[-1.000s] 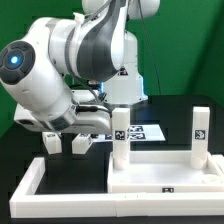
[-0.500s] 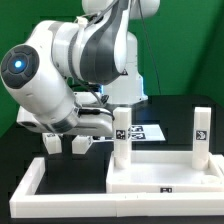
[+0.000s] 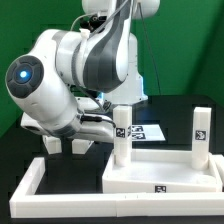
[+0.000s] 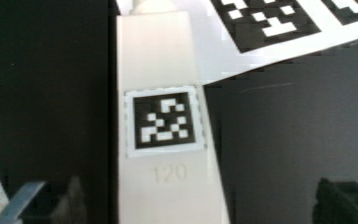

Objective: Assemble desk

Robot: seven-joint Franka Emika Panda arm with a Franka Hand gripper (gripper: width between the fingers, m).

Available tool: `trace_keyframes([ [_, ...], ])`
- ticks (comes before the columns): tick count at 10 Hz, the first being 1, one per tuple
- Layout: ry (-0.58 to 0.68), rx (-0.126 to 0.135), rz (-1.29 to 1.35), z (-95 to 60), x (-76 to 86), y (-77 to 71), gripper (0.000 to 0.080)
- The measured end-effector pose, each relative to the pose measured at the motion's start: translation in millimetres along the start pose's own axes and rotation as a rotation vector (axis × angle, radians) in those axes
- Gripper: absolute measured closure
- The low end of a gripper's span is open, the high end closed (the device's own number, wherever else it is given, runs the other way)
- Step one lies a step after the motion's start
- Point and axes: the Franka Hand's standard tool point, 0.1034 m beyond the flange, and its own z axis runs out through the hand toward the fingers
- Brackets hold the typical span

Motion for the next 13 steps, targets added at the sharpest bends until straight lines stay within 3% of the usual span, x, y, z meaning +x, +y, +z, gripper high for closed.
trace_keyframes([
  [2,0.0,0.0,0.0,0.1,0.0,0.2,0.0434],
  [3,0.0,0.001,0.0,0.0,-0.1,0.1,0.0434],
  [4,0.0,0.001,0.0,0.0,-0.1,0.2,0.0513],
  [11,0.001,0.001,0.0,-0.9,0.1,0.6,0.0512],
  [12,-0.006,0.007,-0.021,-14.9,-5.9,3.1,0.0512],
  [13,0.016,0.019,-0.035,-41.1,-15.5,3.5,0.0512],
])
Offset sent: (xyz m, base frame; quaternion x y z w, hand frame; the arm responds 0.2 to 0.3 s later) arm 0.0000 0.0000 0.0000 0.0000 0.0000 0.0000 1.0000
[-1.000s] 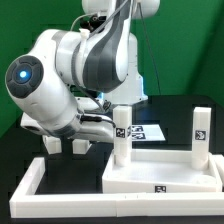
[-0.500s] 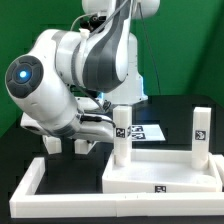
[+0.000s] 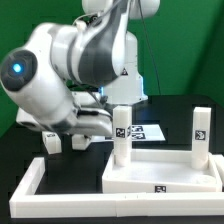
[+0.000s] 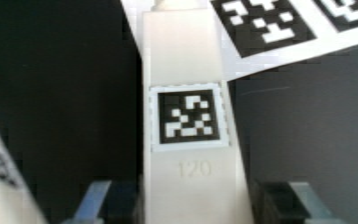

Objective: Assemble desk

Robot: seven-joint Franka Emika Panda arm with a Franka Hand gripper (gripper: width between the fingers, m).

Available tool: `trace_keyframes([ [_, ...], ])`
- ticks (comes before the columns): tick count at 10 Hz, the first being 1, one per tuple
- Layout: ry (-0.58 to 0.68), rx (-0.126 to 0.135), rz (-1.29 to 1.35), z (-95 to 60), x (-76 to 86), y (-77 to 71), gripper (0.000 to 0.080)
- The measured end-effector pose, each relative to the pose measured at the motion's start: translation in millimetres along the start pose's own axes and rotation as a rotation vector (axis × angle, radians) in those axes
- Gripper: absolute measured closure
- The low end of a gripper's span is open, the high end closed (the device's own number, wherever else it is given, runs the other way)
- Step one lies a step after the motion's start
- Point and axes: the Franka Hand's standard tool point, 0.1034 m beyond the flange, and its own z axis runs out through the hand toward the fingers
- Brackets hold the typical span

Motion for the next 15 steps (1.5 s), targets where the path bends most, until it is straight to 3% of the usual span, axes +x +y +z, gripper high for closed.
trace_keyframes([
  [2,0.066,0.018,-0.023,-36.1,-21.0,-7.8,0.0512],
  [4,0.202,0.004,-0.073,-69.3,-39.8,-25.2,0.0511],
  [6,0.374,0.004,-0.083,-74.1,-35.6,-27.4,0.0511],
  [8,0.527,-0.022,-0.099,-92.0,-23.8,-36.0,0.0511],
  [10,0.671,-0.038,-0.145,-141.7,-31.8,-70.0,0.0511],
  [12,0.81,-0.06,-0.176,-185.0,-26.3,-90.6,0.0511],
  [13,0.87,-0.06,-0.171,-197.6,-23.6,-101.8,0.0511],
  [15,1.019,-0.027,-0.134,-209.9,-25.1,-135.2,0.0511],
])
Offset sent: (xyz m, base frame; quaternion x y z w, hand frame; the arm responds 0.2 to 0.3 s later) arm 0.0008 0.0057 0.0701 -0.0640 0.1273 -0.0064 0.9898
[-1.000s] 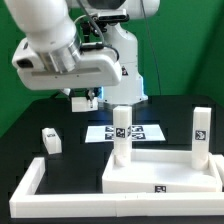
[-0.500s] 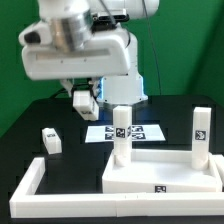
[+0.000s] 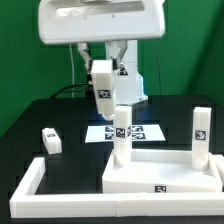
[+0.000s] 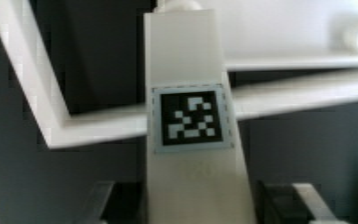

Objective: Assemble desk

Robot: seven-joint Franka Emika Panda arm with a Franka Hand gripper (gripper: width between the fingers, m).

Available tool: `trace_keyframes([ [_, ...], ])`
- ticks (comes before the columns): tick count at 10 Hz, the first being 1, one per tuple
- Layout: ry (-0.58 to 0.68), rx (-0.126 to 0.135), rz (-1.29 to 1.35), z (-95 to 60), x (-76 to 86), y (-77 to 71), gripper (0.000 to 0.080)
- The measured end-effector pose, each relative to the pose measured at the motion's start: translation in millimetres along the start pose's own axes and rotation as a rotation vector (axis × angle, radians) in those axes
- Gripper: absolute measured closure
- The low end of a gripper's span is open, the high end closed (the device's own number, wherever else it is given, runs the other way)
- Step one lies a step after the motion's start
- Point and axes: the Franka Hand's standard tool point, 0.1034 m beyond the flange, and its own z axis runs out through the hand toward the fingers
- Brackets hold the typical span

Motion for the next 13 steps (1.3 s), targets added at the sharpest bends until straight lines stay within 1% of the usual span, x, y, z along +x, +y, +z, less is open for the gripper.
trace_keyframes([
  [1,0.074,0.013,0.052,1.3,-8.2,-21.0,0.0511],
  [2,0.176,0.039,0.125,3.3,-14.3,-38.9,0.0511],
  [3,0.236,0.033,0.087,6.5,-18.5,-40.4,0.0511],
  [4,0.304,0.028,0.087,6.1,-15.3,-38.0,0.0511],
  [5,0.39,0.025,0.084,6.2,-14.5,-41.1,0.0511],
  [6,0.466,0.026,0.096,25.4,-36.9,-56.1,0.0511],
  [7,0.429,0.017,0.102,52.0,-59.1,-78.3,0.0511],
  [8,0.405,0.018,0.092,55.5,-50.9,-94.7,0.0511],
  [9,0.402,0.031,0.114,58.5,-45.7,-113.7,0.0511],
  [10,0.388,0.034,0.119,71.3,-50.8,-134.6,0.0511],
  [11,0.382,0.017,0.102,82.4,-53.1,-136.3,0.0511],
  [13,0.384,0.017,0.104,81.2,-52.0,-135.0,0.0511],
])
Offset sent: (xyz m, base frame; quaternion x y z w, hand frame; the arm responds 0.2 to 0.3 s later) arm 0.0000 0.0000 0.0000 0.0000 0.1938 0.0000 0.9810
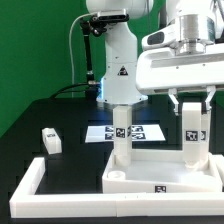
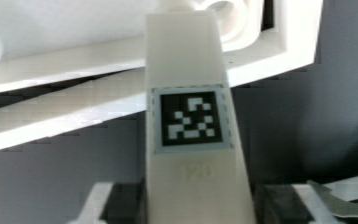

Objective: Assemble desk

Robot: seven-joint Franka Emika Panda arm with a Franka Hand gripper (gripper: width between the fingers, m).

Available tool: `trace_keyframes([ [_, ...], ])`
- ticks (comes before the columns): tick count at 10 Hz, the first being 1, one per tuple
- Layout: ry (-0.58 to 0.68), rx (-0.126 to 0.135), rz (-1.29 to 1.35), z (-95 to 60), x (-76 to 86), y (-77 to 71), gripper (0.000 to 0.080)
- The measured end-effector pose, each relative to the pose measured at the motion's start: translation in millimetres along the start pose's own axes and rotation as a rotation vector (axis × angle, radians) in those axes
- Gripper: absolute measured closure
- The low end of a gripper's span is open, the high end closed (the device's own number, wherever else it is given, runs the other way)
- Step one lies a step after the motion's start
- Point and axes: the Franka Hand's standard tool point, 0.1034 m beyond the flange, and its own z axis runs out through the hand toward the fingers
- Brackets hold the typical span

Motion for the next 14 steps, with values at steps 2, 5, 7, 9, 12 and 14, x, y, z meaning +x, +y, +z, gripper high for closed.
trace_keyframes([
  [2,-0.003,-0.002,-0.006,1.1,-3.5,-0.7,0.0511],
  [5,0.008,-0.017,-0.079,9.3,-12.1,-24.0,0.0511],
  [7,0.023,-0.026,-0.097,12.1,-11.5,-21.9,0.0511],
  [9,0.019,-0.027,-0.089,11.3,-8.5,-18.8,0.0511],
  [12,0.013,0.017,-0.061,-9.4,6.1,-34.4,0.0511],
  [14,0.023,0.022,-0.053,-11.8,14.7,-34.6,0.0511],
])
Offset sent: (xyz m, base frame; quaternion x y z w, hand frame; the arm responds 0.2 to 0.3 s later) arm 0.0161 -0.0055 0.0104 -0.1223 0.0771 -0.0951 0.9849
